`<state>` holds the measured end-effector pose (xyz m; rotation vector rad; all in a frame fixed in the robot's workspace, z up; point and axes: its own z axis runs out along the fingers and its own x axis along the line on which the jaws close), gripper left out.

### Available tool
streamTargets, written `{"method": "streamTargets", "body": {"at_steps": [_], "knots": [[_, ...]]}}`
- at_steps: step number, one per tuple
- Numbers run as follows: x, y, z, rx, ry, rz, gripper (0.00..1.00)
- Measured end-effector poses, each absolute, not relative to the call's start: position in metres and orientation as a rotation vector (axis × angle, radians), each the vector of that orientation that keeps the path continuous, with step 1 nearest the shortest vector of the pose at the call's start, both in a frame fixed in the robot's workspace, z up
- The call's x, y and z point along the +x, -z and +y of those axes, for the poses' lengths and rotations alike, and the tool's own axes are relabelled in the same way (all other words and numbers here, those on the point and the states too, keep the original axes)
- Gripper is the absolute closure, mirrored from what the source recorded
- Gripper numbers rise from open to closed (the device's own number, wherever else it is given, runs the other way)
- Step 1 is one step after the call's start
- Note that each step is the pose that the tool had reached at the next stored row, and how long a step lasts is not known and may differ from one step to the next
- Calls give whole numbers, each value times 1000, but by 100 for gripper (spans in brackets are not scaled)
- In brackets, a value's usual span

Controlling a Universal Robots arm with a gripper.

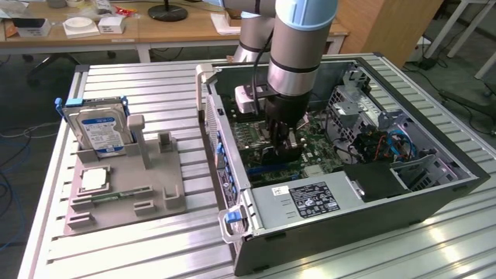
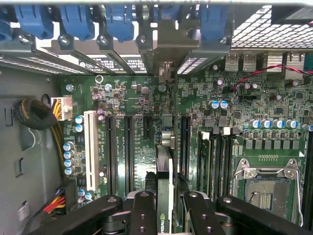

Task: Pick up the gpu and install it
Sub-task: 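Insert the gpu into the slot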

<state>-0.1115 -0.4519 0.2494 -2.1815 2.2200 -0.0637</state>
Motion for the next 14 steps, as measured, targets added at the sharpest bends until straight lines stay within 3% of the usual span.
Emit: {"method": "streamTargets", "body": {"at_steps": [14], "knots": [[-112, -244, -452, -2182, 64, 2220, 74]]}}
